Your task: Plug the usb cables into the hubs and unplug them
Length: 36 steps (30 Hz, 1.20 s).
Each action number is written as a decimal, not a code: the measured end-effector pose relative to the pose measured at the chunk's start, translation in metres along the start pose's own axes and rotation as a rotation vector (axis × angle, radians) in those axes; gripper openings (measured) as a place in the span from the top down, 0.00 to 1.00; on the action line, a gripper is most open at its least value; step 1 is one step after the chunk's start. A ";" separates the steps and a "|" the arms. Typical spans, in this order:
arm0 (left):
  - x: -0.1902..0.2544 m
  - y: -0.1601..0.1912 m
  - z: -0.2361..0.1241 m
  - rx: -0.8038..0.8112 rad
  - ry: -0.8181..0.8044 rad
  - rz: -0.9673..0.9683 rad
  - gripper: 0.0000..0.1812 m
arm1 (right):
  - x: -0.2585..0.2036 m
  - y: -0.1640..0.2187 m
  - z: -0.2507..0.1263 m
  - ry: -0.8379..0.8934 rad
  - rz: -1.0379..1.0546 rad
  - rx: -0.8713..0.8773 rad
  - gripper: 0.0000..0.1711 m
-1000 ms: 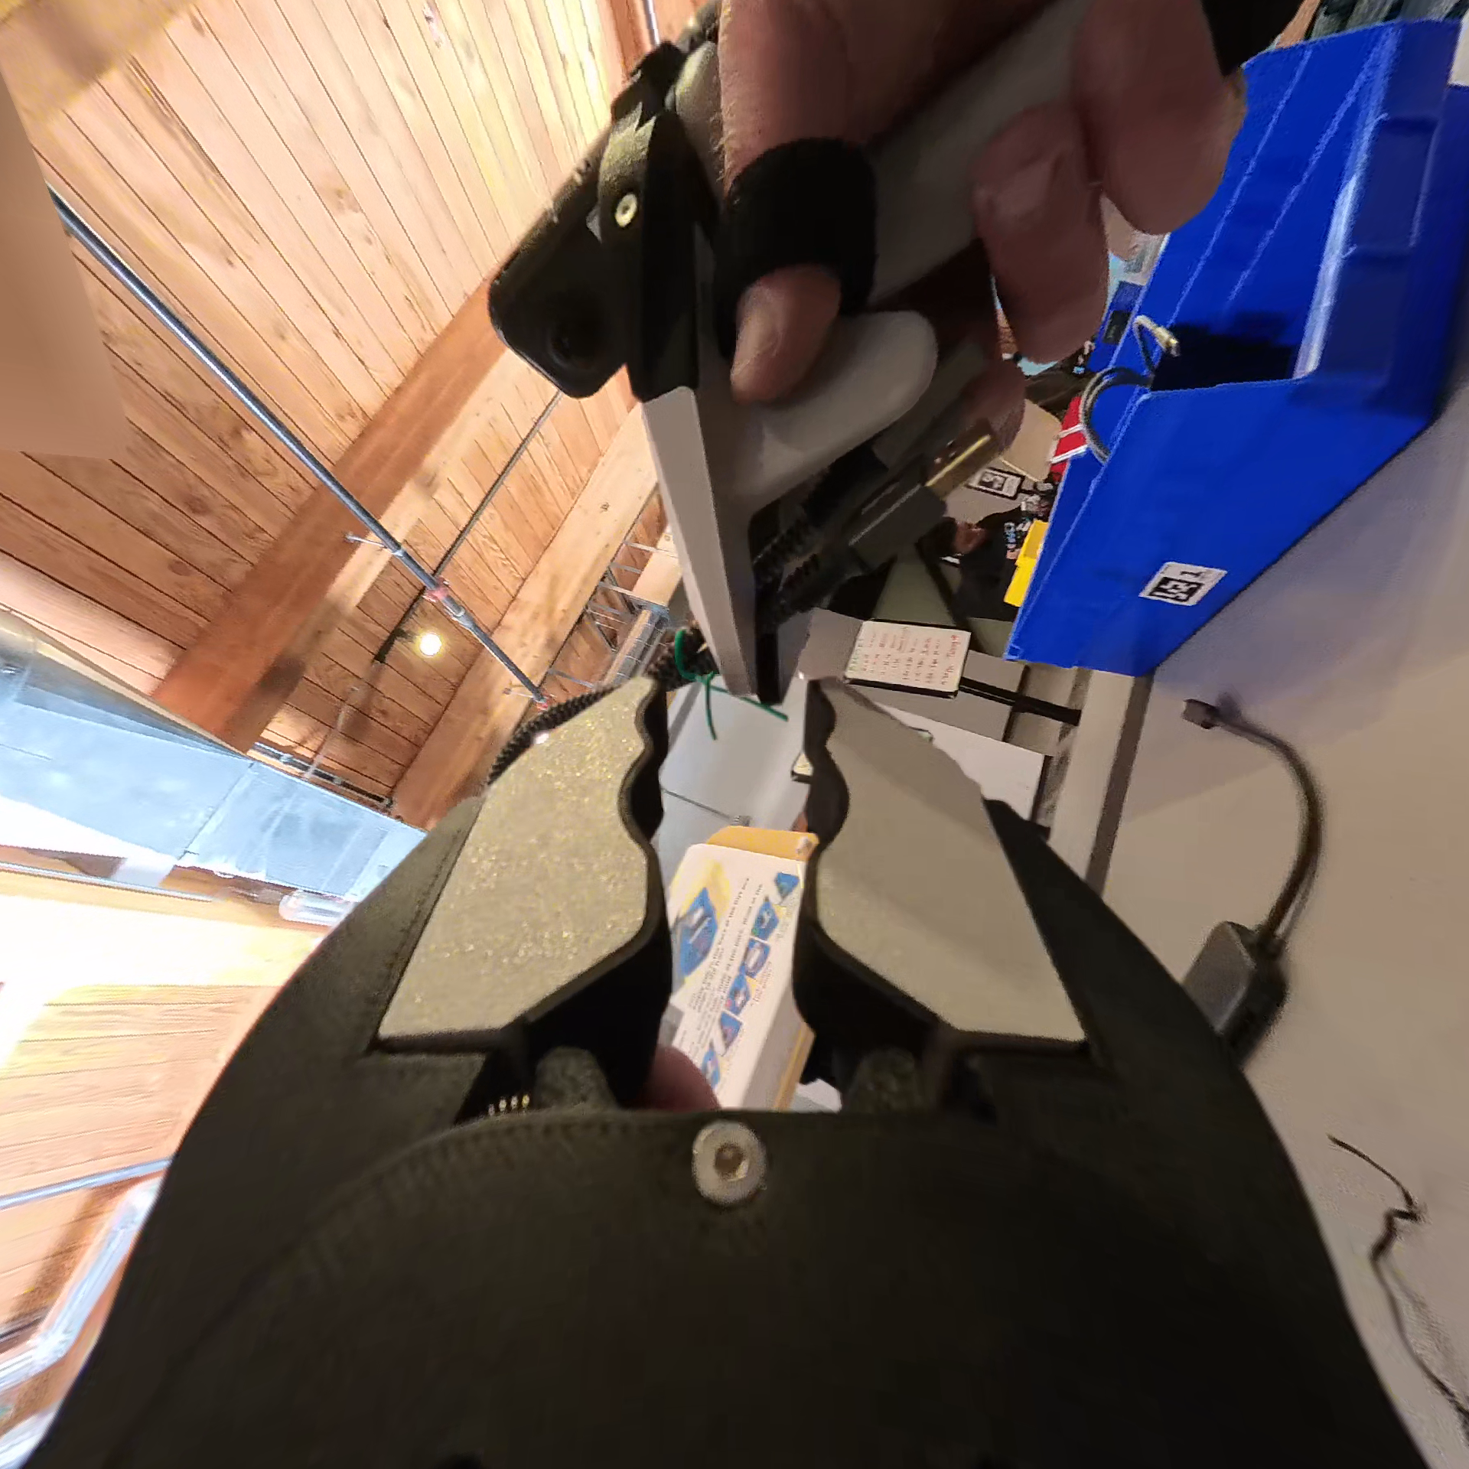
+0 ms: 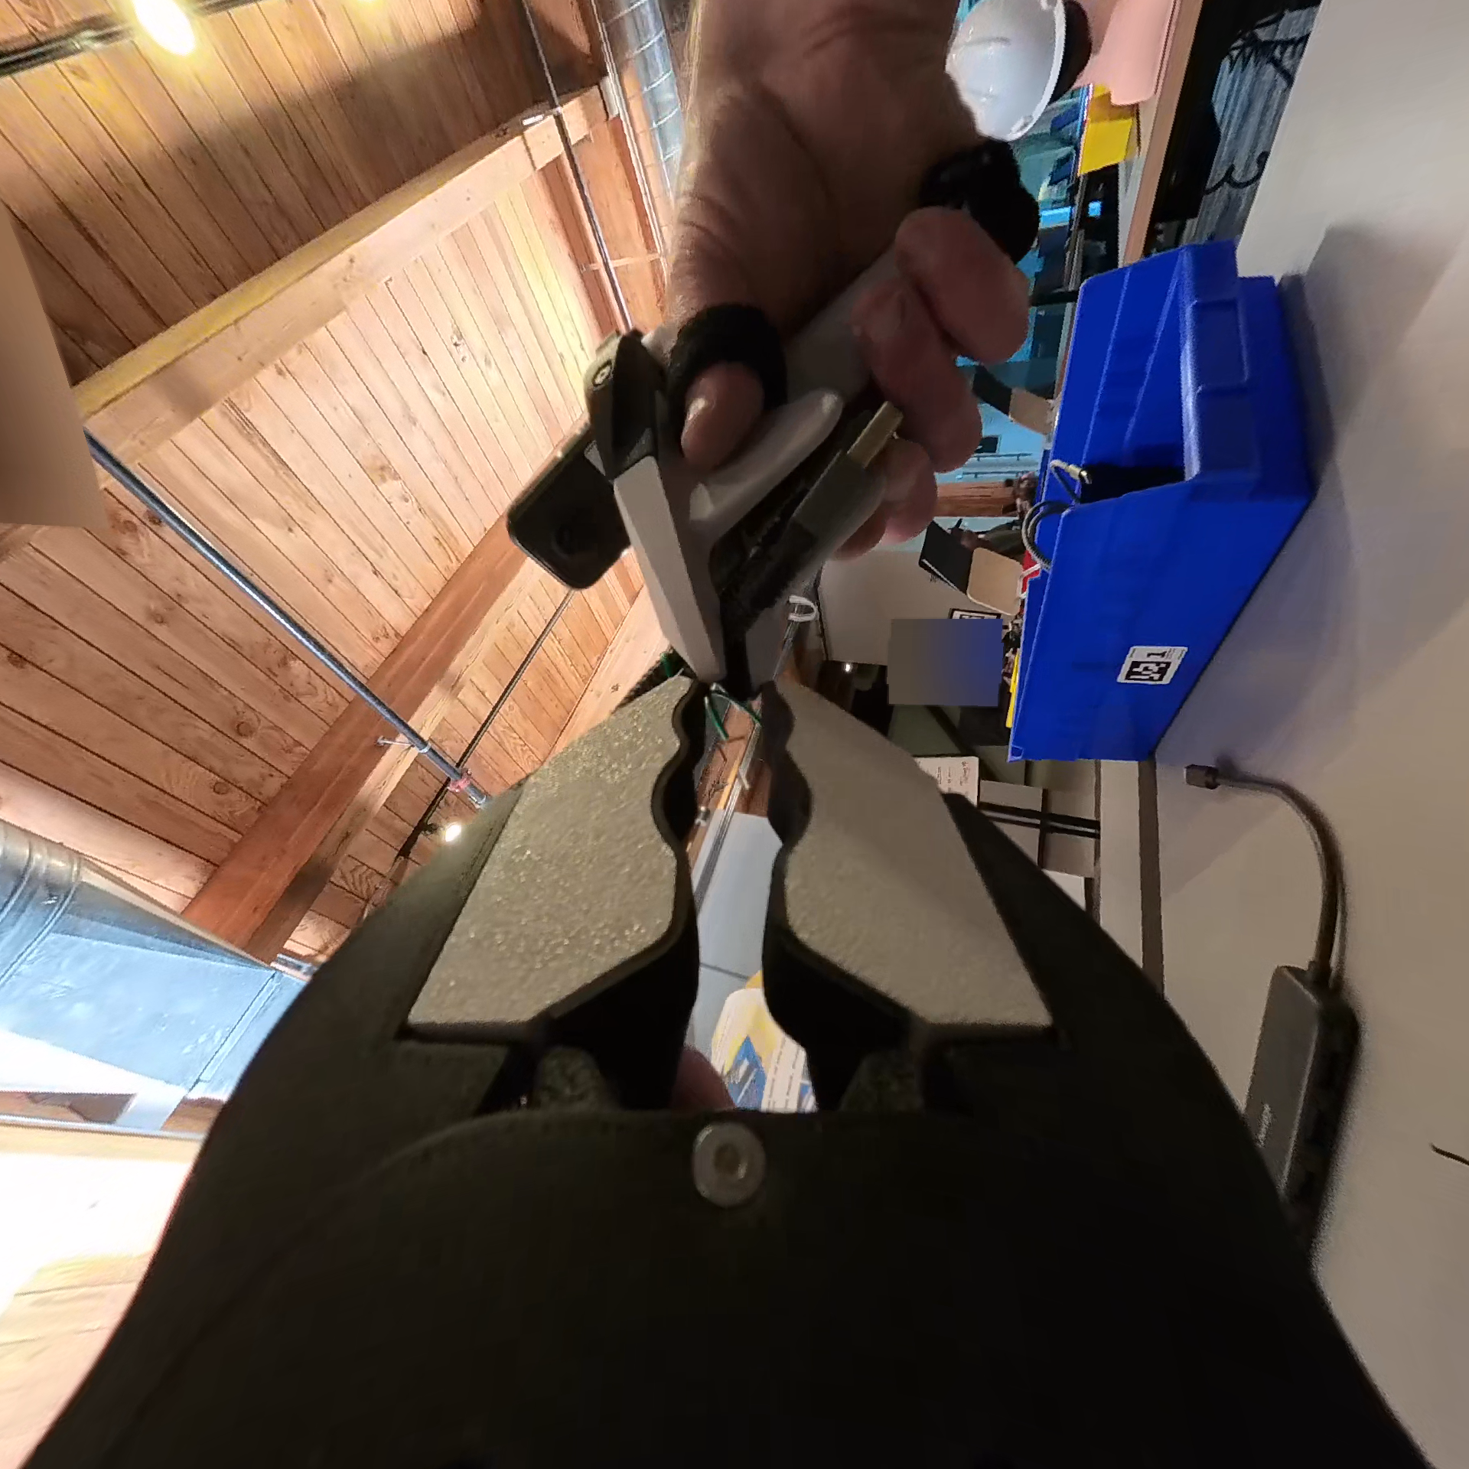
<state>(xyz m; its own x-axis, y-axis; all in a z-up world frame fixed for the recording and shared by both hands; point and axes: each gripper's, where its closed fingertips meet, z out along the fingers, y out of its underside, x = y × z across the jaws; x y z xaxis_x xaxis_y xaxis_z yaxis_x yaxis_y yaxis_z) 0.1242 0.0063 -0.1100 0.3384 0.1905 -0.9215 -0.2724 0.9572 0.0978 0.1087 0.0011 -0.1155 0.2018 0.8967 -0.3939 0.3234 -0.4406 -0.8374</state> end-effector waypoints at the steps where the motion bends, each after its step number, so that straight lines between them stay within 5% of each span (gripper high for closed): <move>1: 0.001 -0.001 0.000 0.005 0.001 0.004 0.93 | -0.001 0.001 0.000 -0.012 0.002 -0.004 0.99; 20: 0.004 -0.012 -0.002 0.053 0.094 -0.129 0.95 | -0.010 0.011 -0.003 -0.105 -0.044 0.003 0.99; 36: -0.007 -0.023 -0.004 0.153 0.415 -0.917 0.95 | -0.027 0.004 -0.006 -0.160 -0.141 0.081 0.98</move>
<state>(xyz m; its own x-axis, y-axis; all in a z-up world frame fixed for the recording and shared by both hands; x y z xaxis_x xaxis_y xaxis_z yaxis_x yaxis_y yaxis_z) 0.1243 -0.0184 -0.1070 0.0116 -0.6933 -0.7206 0.0630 0.7197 -0.6914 0.1105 -0.0247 -0.1059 0.0084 0.9473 -0.3203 0.2618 -0.3112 -0.9136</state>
